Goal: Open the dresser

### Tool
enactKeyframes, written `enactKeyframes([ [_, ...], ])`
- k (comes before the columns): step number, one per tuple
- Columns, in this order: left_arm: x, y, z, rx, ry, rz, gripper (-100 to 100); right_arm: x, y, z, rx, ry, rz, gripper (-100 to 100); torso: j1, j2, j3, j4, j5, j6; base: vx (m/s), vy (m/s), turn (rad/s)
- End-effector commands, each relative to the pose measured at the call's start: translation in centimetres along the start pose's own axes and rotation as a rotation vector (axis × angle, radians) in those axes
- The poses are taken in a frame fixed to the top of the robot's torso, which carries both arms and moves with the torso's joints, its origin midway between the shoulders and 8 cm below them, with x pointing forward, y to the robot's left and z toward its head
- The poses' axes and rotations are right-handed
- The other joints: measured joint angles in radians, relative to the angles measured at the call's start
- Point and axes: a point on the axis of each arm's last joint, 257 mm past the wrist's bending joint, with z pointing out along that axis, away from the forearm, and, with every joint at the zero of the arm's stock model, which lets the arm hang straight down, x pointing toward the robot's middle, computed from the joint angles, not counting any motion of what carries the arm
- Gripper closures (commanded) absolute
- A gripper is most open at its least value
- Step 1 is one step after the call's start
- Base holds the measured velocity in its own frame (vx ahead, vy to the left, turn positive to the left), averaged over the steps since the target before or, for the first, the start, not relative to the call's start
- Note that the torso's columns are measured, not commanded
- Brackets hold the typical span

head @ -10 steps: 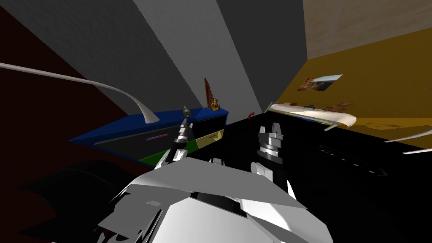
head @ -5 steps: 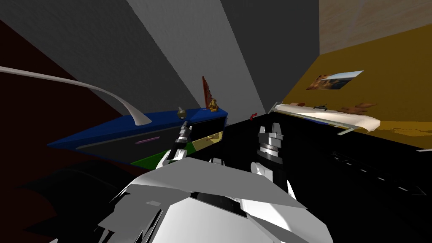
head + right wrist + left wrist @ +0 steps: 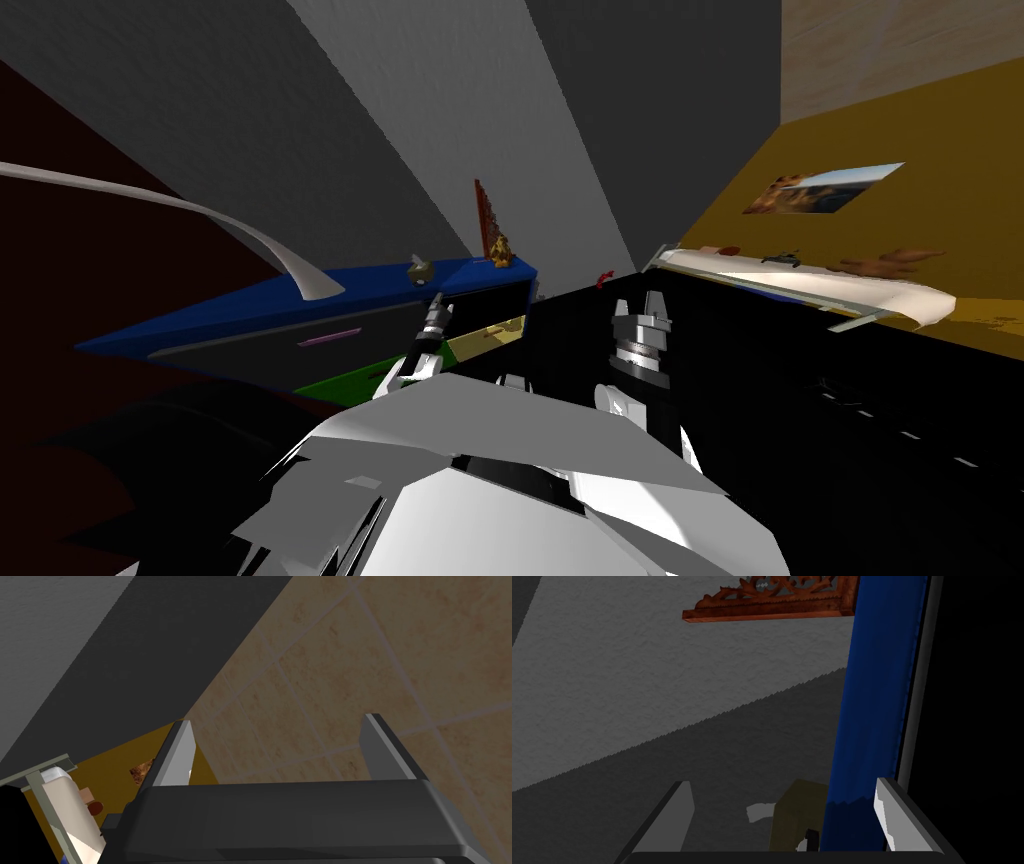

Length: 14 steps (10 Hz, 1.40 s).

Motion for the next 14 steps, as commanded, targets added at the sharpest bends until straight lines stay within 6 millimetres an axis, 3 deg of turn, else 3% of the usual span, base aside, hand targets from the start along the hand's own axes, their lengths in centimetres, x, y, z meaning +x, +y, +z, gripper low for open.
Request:
enactKeyframes([
  [1,-1.4,2.2,-0.2,-0.048,-0.03,-0.007,-100,0.0,0.0,0.0,0.0,0.0,0.0,0,0.0,-0.001,0.0,0.0,0.0,0.0,0.13,-0.083,0.053],
  [10,-6.9,10.5,-2.2,-0.241,-0.159,-0.044,-100,0.0,0.0,0.0,0.0,0.0,0.0,0,0.0,-0.001,0.0,0.0,0.0,0.0,0.141,-0.127,0.069],
  [11,-6.9,10.5,-2.2,-0.241,-0.159,-0.044,-100,0.0,0.0,0.0,0.0,0.0,0.0,0,0.0,0.001,0.0,0.0,0.0,0.0,0.078,-0.091,0.03],
  [14,-8.2,13.0,-3.3,-0.297,-0.204,-0.071,-100,0.0,0.0,0.0,0.0,0.0,0.0,0,-0.001,-0.001,0.0,0.0,0.0,0.0,0.092,-0.09,0.055],
])
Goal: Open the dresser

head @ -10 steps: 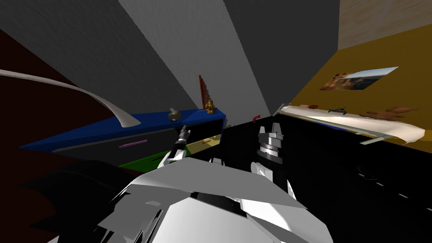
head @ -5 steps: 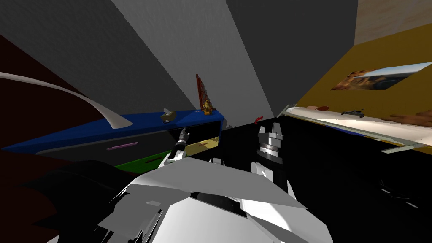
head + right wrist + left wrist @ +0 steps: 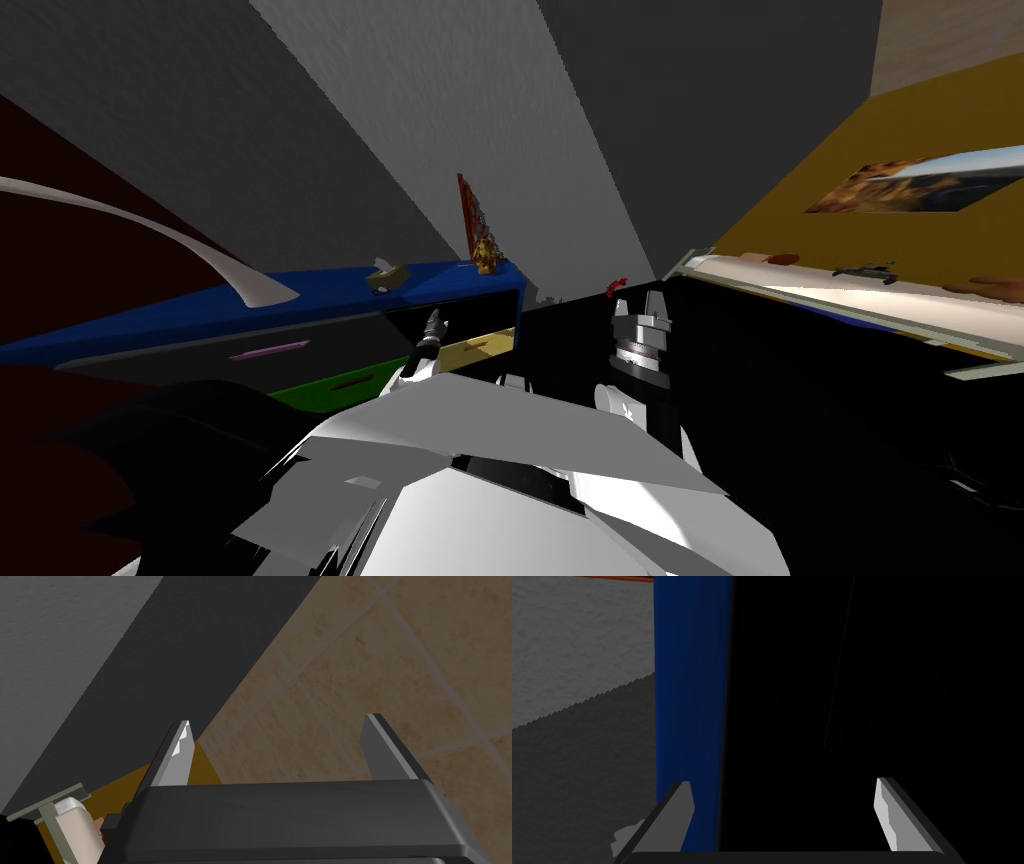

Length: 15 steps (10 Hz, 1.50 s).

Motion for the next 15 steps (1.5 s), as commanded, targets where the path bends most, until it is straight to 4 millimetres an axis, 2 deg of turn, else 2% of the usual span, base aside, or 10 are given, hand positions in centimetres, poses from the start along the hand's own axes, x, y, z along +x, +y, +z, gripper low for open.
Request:
enactKeyframes([
  [1,-1.2,2.1,-0.1,-0.046,-0.035,-0.026,-100,0.0,0.0,0.0,0.0,0.0,0.0,0,-0.001,-0.002,-0.001,-0.001,-0.001,0.0,0.11,-0.107,0.073],
  [2,-1.6,3.3,-0.4,-0.071,-0.055,-0.046,-100,0.0,0.0,0.0,0.0,0.0,0.0,0,-0.001,-0.001,-0.001,-0.001,0.0,0.0,0.101,-0.122,0.052],
  [3,-1.5,2.6,-0.4,-0.055,-0.043,-0.035,-100,0.0,0.0,0.0,0.0,0.0,0.0,0,-0.001,0.0,0.0,0.0,0.0,0.0,0.046,-0.061,0.013],
  [4,-1.5,2.7,-0.4,-0.059,-0.046,-0.037,-100,0.0,0.0,0.0,0.0,0.0,0.0,0,0.003,0.003,0.002,0.001,0.0,0.0,0.012,-0.014,-0.002],
  [5,-1.5,2.7,-0.4,-0.059,-0.045,-0.037,100,0.0,0.0,0.0,0.0,0.0,0.0,0,0.004,0.004,0.002,0.001,0.001,0.0,0.006,-0.006,0.0],
  [8,-1.5,2.3,-0.8,-0.059,-0.042,-0.033,100,0.0,0.0,0.0,0.0,0.0,0.0,0,-0.004,0.006,0.003,0.002,-0.001,0.0,-0.125,-0.076,0.011],
  [11,-1.6,2.1,-1.1,-0.059,-0.041,-0.031,100,0.0,0.0,0.0,0.0,0.0,0.0,0,0.0,0.0,0.0,0.0,0.0,0.0,-0.135,-0.067,0.008],
  [12,-2.1,1.7,-0.7,-0.063,-0.042,-0.021,-100,0.0,0.0,0.0,0.0,0.0,0.0,0,0.003,-0.005,-0.003,-0.001,0.001,0.0,0.083,0.02,0.0],
  [15,-2.4,1.9,-0.4,-0.077,-0.053,-0.027,-100,0.0,0.0,0.0,0.0,0.0,0.0,0,0.002,-0.006,-0.004,-0.002,0.0,0.0,0.168,0.035,-0.001],
])
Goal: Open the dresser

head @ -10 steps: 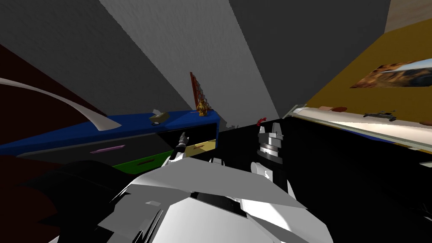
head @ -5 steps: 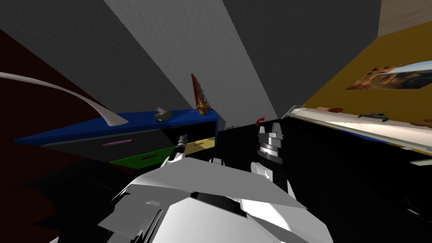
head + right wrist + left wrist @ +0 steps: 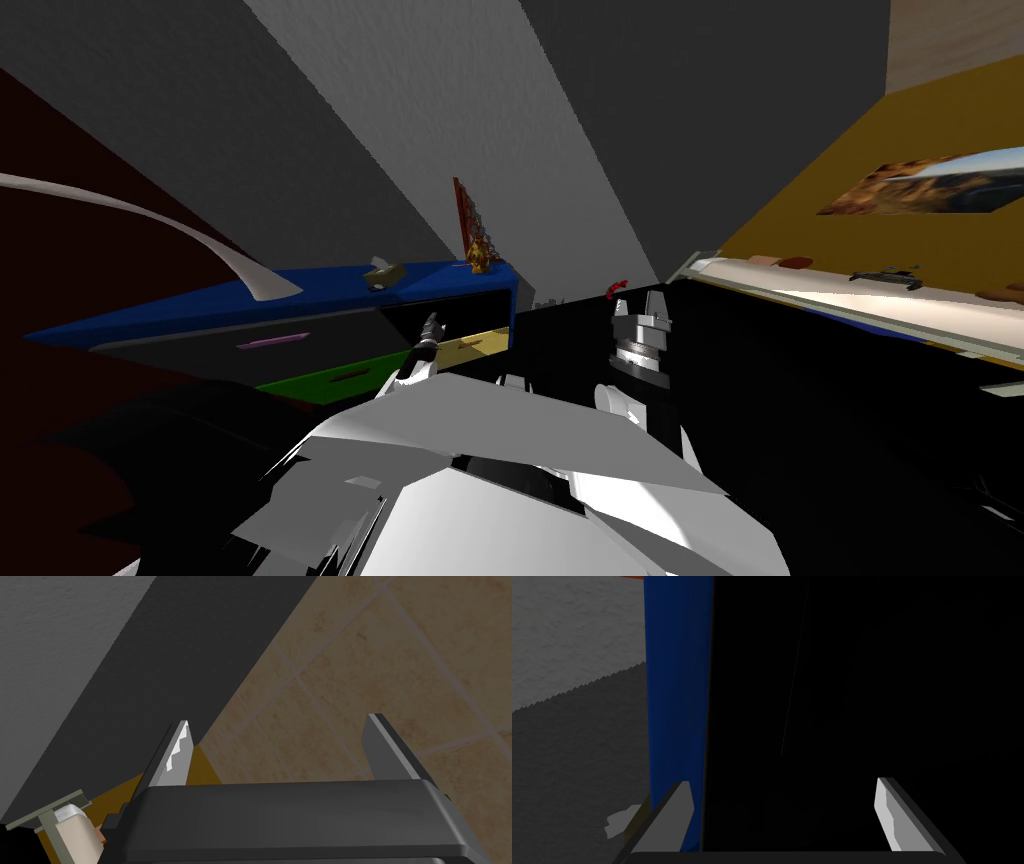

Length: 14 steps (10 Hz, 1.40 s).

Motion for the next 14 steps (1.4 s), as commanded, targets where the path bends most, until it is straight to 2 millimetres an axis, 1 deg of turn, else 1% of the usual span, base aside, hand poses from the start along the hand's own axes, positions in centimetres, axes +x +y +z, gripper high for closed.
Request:
enactKeyframes([
  [1,-0.4,0.4,0.3,-0.019,-0.012,-0.009,-100,0.0,0.0,0.0,0.0,0.0,0.0,0,-0.002,0.005,0.003,0.002,0.0,0.0,0.183,0.029,0.0],
  [4,-0.3,0.1,0.4,-0.014,-0.01,-0.007,-100,0.0,0.0,0.0,0.0,0.0,0.0,0,-0.001,0.009,0.007,0.003,-0.001,0.0,0.083,0.023,-0.009],
  [5,-0.3,0.1,0.4,-0.014,-0.01,-0.008,100,0.0,0.0,0.0,0.0,0.0,0.0,0,-0.002,0.009,0.006,0.003,0.0,0.0,0.01,0.003,0.001],
  [6,1.3,0.7,-0.5,-0.022,0.021,0.005,100,0.0,0.0,0.0,0.0,0.0,0.0,0,-0.003,0.009,0.006,0.003,-0.001,0.0,0.01,0.017,0.188],
  [7,2.4,1.0,-1.4,-0.026,0.04,0.018,100,0.0,0.0,0.0,0.0,0.0,0.0,0,-0.002,0.008,0.005,0.003,-0.002,-0.001,0.026,0.047,0.286],
  [8,3.0,1.3,-1.5,-0.03,0.051,0.014,100,0.0,0.0,0.0,0.0,0.0,0.0,0,-0.001,0.006,0.004,0.002,-0.001,0.0,0.023,0.04,0.098],
  [9,4.5,1.7,-2.5,-0.036,0.078,0.023,100,0.0,0.0,0.0,0.0,0.0,0.0,0,-0.001,0.005,0.003,0.002,0.0,0.001,0.029,0.041,0.176],
  [10,5.5,1.8,-3.4,-0.035,0.095,0.032,100,0.0,0.0,0.0,0.0,0.0,0.0,0,-0.001,0.005,0.003,0.002,0.0,0.0,0.036,0.049,0.277],
  [11,6.3,2.2,-3.6,-0.043,0.109,0.027,100,0.0,0.0,0.0,0.0,0.0,0.0,0,-0.001,0.005,0.003,0.002,0.0,0.0,0.022,0.038,0.093],
  [12,7.7,2.5,-4.6,-0.047,0.133,0.032,100,0.0,0.0,0.0,0.0,0.0,0.0,0,-0.002,0.006,0.004,0.002,0.0,0.001,0.017,0.037,0.169],
  [13,7.9,2.6,-4.7,-0.049,0.137,0.03,100,0.0,0.0,0.0,0.0,0.0,0.0,0,-0.002,0.006,0.004,0.002,-0.001,0.0,0.016,0.024,0.098],
  [14,9.4,2.8,-5.8,-0.052,0.161,0.032,100,0.0,0.0,0.0,0.0,0.0,0.0,0,-0.003,0.006,0.004,0.002,-0.001,0.0,0.02,0.03,0.157],
])
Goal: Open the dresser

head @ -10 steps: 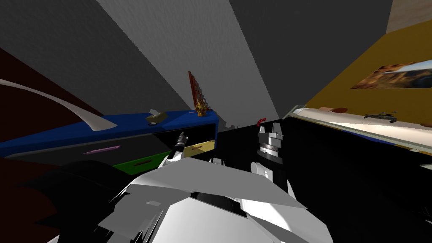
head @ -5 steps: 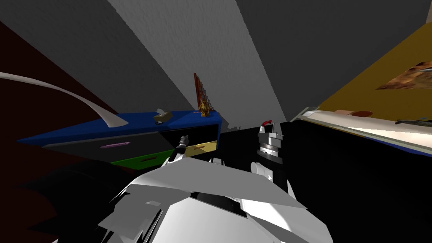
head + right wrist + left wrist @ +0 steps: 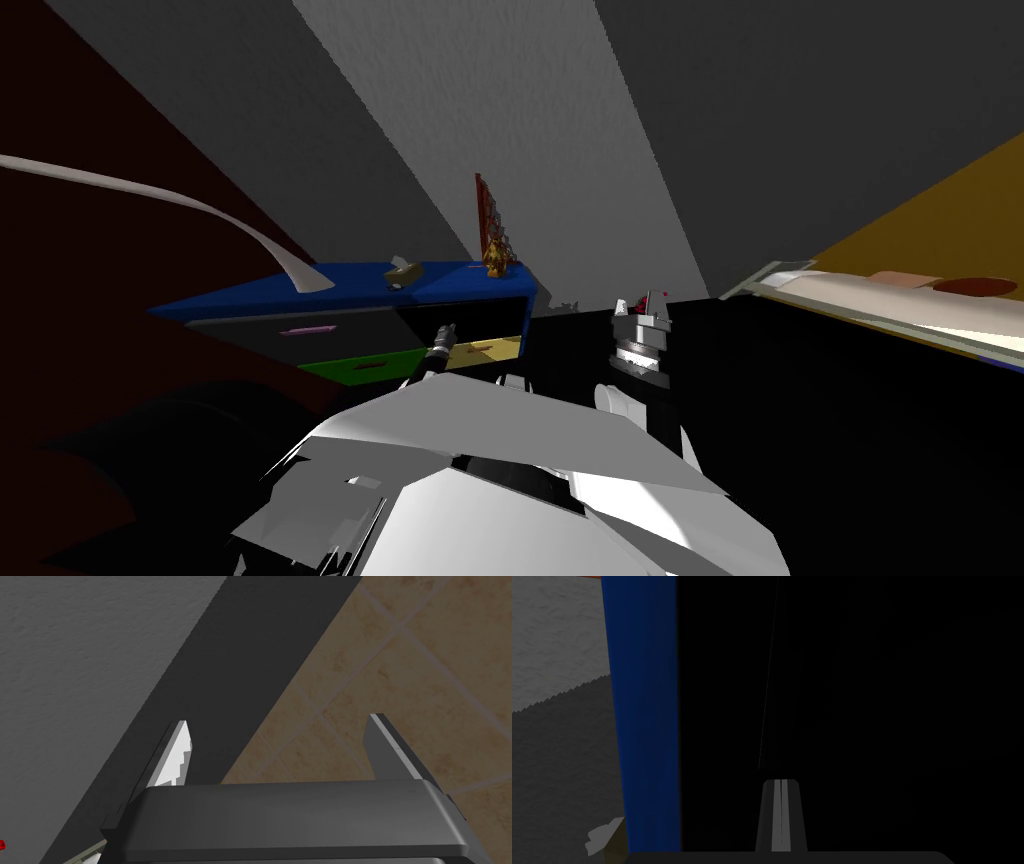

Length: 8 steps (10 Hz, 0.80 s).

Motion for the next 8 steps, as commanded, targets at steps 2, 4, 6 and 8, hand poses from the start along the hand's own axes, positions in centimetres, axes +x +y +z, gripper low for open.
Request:
enactKeyframes([
  [2,4.0,0.4,-2.1,-0.008,0.058,0.0,100,0.0,0.0,0.0,0.0,0.0,0.0,0,0.0,-0.001,0.0,0.0,0.0,0.0,0.021,0.023,0.13],
  [4,5.7,0.5,-3.1,-0.01,0.081,-0.003,100,0.0,0.0,0.0,0.0,0.0,0.0,0,0.002,-0.001,-0.001,0.0,0.0,-0.001,0.033,0.034,0.194],
  [6,8.1,0.3,-4.9,-0.006,0.111,-0.006,100,0.0,0.0,0.0,0.0,0.0,0.0,0,0.001,-0.001,0.0,0.0,0.0,0.0,0.033,0.036,0.244],
  [8,8.3,0.6,-4.8,-0.011,0.116,-0.01,100,0.0,0.0,0.0,0.0,0.0,0.0,0,0.001,0.0,0.0,0.0,0.0,0.0,0.016,0.022,0.036],
])
